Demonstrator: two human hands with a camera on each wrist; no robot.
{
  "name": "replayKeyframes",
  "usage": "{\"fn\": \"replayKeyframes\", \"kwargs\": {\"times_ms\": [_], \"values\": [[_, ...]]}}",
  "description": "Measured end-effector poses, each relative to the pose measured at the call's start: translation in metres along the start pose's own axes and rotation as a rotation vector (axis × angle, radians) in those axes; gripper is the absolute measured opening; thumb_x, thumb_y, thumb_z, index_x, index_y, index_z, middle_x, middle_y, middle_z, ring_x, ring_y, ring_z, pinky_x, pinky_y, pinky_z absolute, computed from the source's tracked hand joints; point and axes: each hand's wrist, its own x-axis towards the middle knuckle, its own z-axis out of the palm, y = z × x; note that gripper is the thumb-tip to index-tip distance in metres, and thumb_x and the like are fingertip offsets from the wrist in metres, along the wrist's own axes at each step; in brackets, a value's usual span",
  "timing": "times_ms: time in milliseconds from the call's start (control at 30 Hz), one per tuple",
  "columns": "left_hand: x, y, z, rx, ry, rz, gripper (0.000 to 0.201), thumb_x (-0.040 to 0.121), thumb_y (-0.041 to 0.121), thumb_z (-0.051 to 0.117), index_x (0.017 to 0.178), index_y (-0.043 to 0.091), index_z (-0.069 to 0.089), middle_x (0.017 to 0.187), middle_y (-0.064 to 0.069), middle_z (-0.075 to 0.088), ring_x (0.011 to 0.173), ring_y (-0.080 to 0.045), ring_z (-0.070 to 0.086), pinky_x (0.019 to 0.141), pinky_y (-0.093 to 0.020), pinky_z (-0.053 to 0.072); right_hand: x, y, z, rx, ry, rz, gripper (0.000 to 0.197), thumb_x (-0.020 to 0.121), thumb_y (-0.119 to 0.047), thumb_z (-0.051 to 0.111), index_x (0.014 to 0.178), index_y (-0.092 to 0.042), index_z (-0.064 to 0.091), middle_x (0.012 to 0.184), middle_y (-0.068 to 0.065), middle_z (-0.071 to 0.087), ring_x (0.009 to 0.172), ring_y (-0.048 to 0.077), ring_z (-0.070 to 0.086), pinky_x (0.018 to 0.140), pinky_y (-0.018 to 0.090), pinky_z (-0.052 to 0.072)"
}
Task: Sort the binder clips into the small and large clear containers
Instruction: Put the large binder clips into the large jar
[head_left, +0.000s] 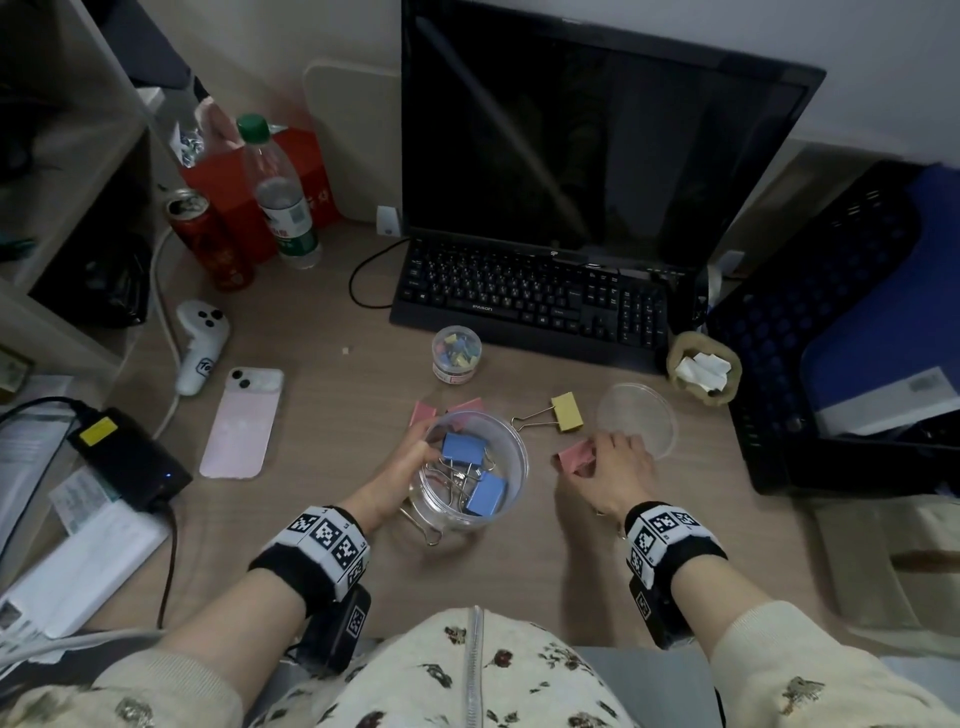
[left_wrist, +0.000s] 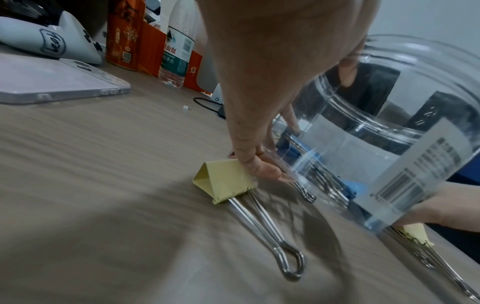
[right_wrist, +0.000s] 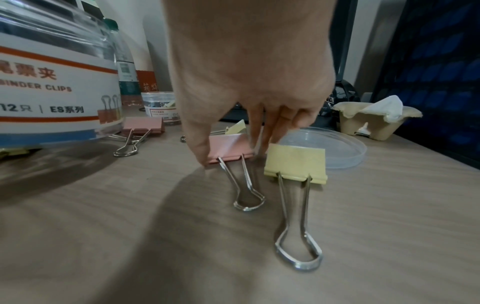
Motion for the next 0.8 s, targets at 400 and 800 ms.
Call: {"fn": "replayKeyframes", "kwargs": {"times_ms": [400,800], "values": [[-0.001,-0.006,-0.002,0.026,0.017,-0.026,0.062,0.059,0.044,0.054,0.120,0.031,0.054,0.130,0.000,0.058,0.127,-0.024,0.053,0.104,-0.043,0.043,-0.017,-0.022,-0.016,0.240,0.130,-0.114,0.054,0.074,-0.050,0.062,0.118,-0.023,0.047,0.109,-0.003,0.067,0.101,0.023,0.062,0.092,0.036,0.038],[-0.005,0.006,0.012,-0.018,-0.005,-0.040,0.058,0.081,0.058,0.052,0.130,0.026,0.053,0.134,-0.005,0.058,0.127,-0.026,0.053,0.109,-0.050,0.040,-0.035,-0.076,-0.098,0.033,-0.065,-0.755,0.056,0.081,-0.044,0.066,0.132,-0.030,0.050,0.120,-0.009,0.059,0.104,0.012,0.057,0.084,0.032,0.048]]}}
